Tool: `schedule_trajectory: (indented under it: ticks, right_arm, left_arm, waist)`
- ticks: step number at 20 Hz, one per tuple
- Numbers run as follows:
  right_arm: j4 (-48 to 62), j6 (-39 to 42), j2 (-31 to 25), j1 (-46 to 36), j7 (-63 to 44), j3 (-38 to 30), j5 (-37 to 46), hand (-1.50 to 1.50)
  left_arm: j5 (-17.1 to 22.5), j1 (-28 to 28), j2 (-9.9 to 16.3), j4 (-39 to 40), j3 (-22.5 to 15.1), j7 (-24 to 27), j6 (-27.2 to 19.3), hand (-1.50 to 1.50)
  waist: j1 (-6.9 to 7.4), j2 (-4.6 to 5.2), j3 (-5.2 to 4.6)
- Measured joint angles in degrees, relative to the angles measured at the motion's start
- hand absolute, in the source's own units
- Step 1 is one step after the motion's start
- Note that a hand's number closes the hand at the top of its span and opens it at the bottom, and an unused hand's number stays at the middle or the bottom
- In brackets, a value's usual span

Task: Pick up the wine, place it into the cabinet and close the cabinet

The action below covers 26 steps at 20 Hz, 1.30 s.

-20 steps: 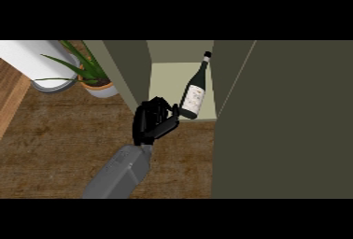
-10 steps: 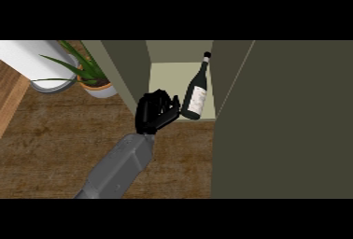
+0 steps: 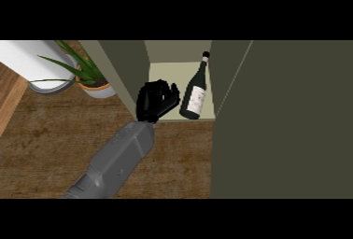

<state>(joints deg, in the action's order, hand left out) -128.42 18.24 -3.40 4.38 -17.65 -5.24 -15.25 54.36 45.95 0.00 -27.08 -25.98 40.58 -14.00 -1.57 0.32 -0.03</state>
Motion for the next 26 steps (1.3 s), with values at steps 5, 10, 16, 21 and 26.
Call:
schedule_trajectory:
  ticks: [5,10,16,21,26]
  right_arm:
    - [-2.00,-1.25,0.51,-0.48,-1.96,1.43,0.68,-1.50]
    - [-0.88,0.00,-0.48,-0.70,-0.98,0.07,-0.45,-1.50]
    - [-0.38,-0.25,0.15,-1.16,-0.55,0.98,0.33,-1.50]
    - [-0.10,-0.66,0.44,-2.01,-0.80,1.83,1.08,-1.50]
    - [-0.10,-0.75,0.46,-2.23,-0.75,1.95,1.34,-1.50]
  left_arm:
    - [1.83,3.71,0.01,3.00,1.05,-0.79,0.15,1.50]
    - [3.21,6.59,0.01,6.50,1.04,-1.29,-0.65,1.50]
    - [3.95,7.32,0.00,10.65,0.83,-1.17,-0.74,1.50]
    - [4.13,8.69,0.00,14.43,2.44,0.52,0.85,1.50]
    - [4.55,8.91,-0.11,15.36,3.46,3.99,1.08,1.50]
  waist:
    - [-0.19,0.05,-0.01]
    - [-0.57,0.17,0.01]
    - [-1.01,0.35,-0.01]
    - [-1.22,0.52,-0.03]
    - [-1.58,0.71,-0.16]
